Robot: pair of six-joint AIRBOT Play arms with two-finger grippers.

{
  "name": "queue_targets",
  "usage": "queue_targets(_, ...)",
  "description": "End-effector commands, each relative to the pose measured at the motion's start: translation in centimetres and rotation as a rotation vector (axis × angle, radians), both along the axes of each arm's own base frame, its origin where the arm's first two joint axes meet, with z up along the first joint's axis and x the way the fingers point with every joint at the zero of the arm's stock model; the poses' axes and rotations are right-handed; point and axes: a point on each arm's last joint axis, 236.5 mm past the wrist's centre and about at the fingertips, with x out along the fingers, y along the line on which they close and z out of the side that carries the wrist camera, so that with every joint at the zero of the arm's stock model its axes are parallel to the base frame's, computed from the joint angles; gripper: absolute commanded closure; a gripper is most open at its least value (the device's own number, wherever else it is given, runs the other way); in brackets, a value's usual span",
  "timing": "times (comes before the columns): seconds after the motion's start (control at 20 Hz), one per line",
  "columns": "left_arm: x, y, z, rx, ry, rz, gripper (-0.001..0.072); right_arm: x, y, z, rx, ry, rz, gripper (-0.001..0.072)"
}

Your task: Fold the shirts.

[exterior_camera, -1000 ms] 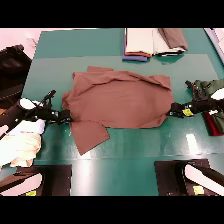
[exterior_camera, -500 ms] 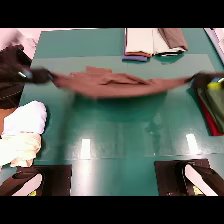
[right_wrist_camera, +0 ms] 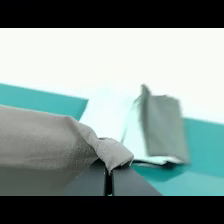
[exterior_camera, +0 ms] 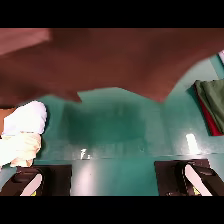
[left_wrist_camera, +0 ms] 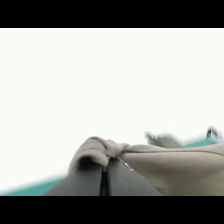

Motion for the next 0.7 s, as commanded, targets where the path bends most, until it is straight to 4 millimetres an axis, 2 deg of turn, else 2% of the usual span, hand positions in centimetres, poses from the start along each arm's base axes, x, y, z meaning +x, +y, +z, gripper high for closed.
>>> queue_targets(0.0,-1.3,0.2,0.7,-0.008,-0.014,0.008,0.0688,-1.9,-0.5,1.0,-0.044,0.037,-0.039,0.0697)
queue_targets(0.1,3.1,0.1,-3.3,-0.013,0.136,0.002,0.0688,-0.4,-0.8,-0.5,-0.034,0.117,-0.029,0.0697)
queue_targets(0.15,6.1,0.0,-6.4,-0.005,0.242,0.000,0.0688,0.8,-1.2,-1.7,-0.020,0.165,-0.027,0.0697)
queue_targets(0.25,11.8,-0.4,-13.6,0.008,0.467,-0.014,0.0688,3.8,-2.0,-5.8,0.013,0.292,-0.019,0.0697)
queue_targets(0.35,16.9,-0.6,-21.6,0.014,0.691,-0.023,0.0688,7.2,-2.9,-11.8,0.062,0.459,-0.010,0.0697)
queue_targets(0.4,19.2,-0.6,-26.0,0.015,0.802,-0.024,0.0687,8.9,-3.4,-15.5,0.091,0.556,-0.007,0.0697)
queue_targets(0.5,22.5,-0.7,-34.4,0.017,1.003,-0.028,0.0687,11.3,-4.0,-23.1,0.145,0.746,0.001,0.0698)
queue_targets(0.6,24.8,-0.7,-42.4,0.012,1.183,-0.029,0.0687,13.3,-3.7,-30.4,0.187,0.915,0.021,0.0697)
queue_targets(0.65,25.7,-0.8,-45.8,0.028,1.243,-0.044,0.0687,14.3,-3.3,-33.9,0.202,0.985,0.031,0.0698)
